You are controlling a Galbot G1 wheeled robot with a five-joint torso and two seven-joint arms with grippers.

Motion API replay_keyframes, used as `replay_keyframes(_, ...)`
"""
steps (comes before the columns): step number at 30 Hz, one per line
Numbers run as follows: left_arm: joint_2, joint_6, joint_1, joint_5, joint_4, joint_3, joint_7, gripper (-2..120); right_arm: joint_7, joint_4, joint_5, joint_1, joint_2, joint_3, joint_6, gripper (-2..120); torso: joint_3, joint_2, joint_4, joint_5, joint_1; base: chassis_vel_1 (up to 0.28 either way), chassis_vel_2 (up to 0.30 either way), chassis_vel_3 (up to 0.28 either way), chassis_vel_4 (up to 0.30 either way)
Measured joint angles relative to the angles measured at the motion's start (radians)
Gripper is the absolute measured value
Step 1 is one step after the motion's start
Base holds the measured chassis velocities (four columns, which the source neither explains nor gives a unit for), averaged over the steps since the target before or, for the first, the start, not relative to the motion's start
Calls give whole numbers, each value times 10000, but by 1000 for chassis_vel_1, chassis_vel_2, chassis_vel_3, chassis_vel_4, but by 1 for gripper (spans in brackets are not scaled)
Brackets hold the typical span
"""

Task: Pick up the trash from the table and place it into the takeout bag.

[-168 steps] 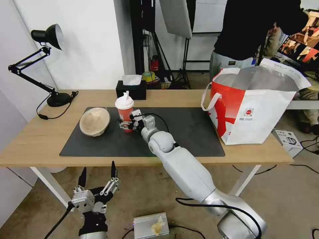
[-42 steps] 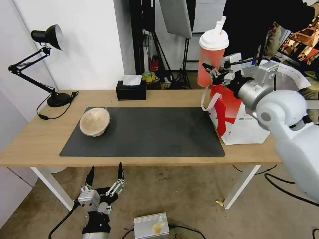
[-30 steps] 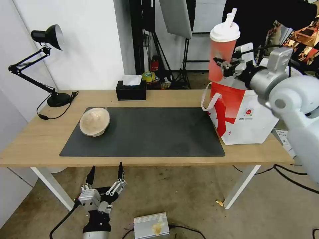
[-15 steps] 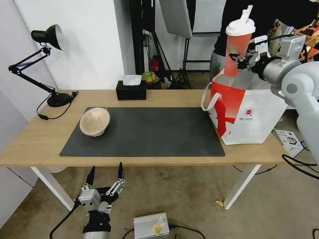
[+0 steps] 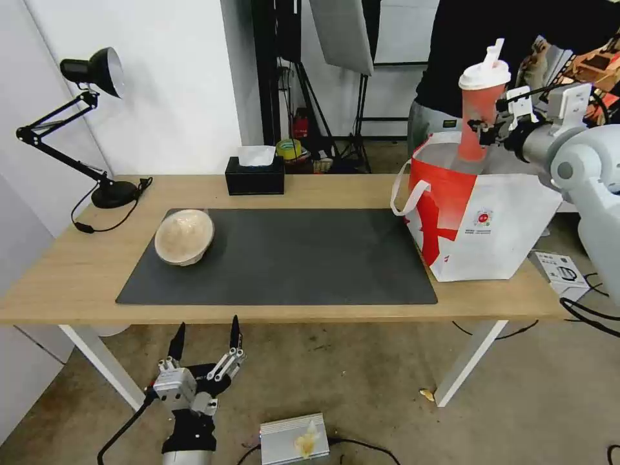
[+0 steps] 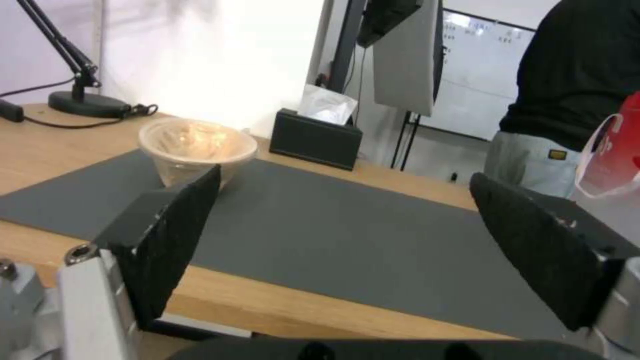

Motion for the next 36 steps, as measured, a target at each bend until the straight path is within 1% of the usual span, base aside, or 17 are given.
replay_keyframes(6,2,-5,-9,-1,22,11,0,100,-135,-317,-258,-148,-30,-42,8,0,0,0,0,0,0,0,0,0,0)
replay_keyframes(15,-33,-20,-27,19,54,37,-4,100,-243,-177,-578,-638,-80,-18,12,0,0,0,0,-1,0,0,0,0,0)
replay_keyframes(27,-112,-147,22,120,83,122,-4,100,-280,-383,-609,-707,-204,-411,14,0,0,0,0,-1,0,0,0,0,0)
replay_keyframes(36,-128,-156,90,169,6,117,-2,100,-277,-521,-571,-699,-253,-458,14,0,0,1,0,-1,-1,0,0,0,0)
